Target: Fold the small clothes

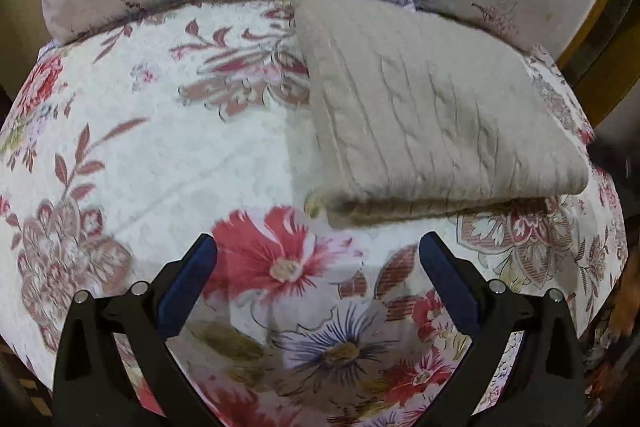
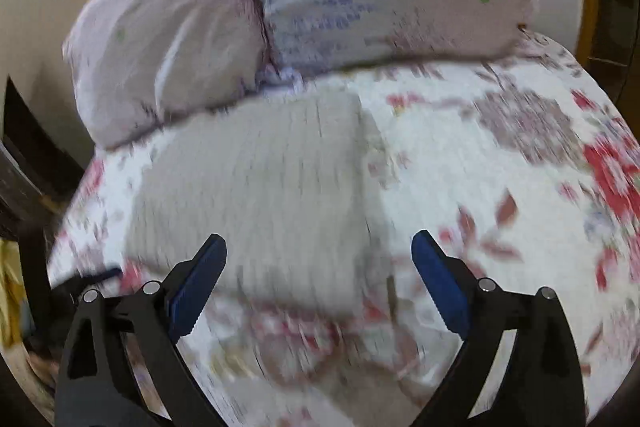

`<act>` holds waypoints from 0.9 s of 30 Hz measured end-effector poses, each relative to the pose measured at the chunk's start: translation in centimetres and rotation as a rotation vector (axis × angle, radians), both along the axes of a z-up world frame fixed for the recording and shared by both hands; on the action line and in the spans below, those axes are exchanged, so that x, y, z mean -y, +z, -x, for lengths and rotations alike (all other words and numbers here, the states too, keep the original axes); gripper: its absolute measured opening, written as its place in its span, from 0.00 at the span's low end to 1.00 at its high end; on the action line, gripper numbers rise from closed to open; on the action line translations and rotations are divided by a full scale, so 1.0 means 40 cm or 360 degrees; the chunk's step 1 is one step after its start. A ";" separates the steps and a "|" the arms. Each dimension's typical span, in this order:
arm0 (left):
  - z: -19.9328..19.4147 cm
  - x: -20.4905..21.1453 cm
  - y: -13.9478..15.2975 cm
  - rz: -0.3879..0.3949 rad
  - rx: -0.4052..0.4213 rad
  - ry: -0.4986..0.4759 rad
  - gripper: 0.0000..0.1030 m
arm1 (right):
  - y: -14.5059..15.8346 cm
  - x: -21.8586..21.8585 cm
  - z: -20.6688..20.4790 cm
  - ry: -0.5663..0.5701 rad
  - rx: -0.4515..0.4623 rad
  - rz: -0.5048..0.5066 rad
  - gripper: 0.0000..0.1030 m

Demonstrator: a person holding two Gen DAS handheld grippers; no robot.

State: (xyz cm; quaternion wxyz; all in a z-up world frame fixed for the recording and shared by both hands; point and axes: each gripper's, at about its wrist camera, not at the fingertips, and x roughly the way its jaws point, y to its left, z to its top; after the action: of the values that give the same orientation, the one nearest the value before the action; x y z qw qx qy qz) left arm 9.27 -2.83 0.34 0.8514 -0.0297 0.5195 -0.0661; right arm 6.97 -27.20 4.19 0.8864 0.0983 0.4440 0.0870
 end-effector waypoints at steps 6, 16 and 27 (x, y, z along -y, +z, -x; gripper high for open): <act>0.027 0.028 -0.021 -0.0134 -0.0003 -0.0012 0.98 | -0.122 -0.026 0.053 -0.0022 -0.0229 0.0054 0.96; 0.020 0.036 -0.023 -0.0204 -0.0103 0.0030 0.98 | -0.137 -0.110 0.031 -0.0045 -0.0275 0.0378 0.99; 0.015 0.034 -0.025 -0.0203 -0.0110 0.0037 0.98 | -0.141 -0.112 0.031 -0.0108 -0.0345 0.0380 0.99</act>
State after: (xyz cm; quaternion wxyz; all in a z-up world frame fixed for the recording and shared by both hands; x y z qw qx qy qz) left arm 8.66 -4.17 -0.68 0.8338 0.0162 0.5513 -0.0219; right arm 5.74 -22.72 -1.46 0.8411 0.0161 0.5405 -0.0076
